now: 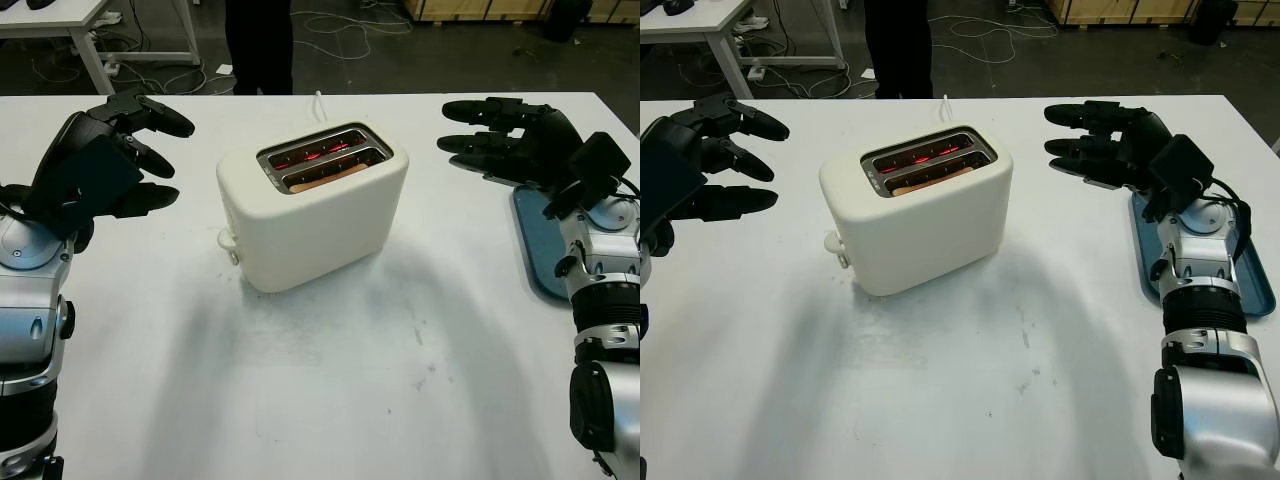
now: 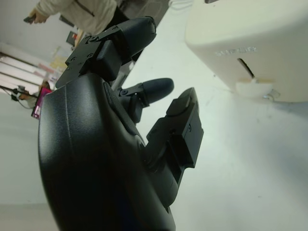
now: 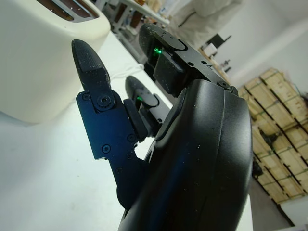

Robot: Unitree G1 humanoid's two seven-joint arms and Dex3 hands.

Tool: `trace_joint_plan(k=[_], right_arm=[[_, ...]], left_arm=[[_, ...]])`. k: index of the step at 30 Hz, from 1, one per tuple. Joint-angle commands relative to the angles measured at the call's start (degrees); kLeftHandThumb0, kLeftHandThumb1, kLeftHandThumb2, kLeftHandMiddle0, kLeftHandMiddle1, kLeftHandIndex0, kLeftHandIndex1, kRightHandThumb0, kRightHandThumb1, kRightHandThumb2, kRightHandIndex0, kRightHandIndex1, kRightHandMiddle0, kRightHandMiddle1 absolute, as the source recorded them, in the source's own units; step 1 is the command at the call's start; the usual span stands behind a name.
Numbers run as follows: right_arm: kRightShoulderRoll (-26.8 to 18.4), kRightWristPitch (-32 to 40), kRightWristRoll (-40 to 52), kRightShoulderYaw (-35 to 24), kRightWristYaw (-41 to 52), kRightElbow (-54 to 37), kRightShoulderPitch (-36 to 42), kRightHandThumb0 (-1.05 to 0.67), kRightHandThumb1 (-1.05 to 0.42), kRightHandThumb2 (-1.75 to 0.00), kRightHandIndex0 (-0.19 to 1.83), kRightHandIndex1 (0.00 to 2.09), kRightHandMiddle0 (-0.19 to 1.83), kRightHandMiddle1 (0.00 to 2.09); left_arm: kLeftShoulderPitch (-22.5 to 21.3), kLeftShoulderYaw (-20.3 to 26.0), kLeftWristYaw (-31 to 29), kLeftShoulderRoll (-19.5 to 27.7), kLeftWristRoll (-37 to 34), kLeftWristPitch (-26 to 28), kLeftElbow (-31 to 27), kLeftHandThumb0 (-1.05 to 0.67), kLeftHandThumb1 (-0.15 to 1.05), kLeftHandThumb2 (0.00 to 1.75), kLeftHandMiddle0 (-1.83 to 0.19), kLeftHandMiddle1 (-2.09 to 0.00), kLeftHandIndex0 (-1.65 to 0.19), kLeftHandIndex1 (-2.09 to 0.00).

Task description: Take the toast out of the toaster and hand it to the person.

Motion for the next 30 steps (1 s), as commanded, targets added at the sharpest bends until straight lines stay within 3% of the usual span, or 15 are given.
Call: trace_joint_plan(k=[1, 30], right_arm=[[0.36, -0.29, 0.18, -0.13, -0.09, 0.21, 0.43, -0.47, -0.77, 0.0, 0.89, 0.01, 0.81, 0.0], [0.19, 0.12, 0.09, 0.04, -0.33, -0.39, 0.79, -0.48, -0.77, 0.0, 0.88, 0.01, 0.8, 0.0]], left_arm=[[-0.36, 0.3, -0.47, 0.67, -0.33, -0.62, -0.29, 0.46, 0.92, 0.19, -0.39, -1.41, -0.33, -1.1], [-0.12, 0.43, -0.56, 0.51, -0.3, -0.53, -0.4, 0.45, 0.92, 0.19, -0.38, -1.39, -0.34, -1.08]])
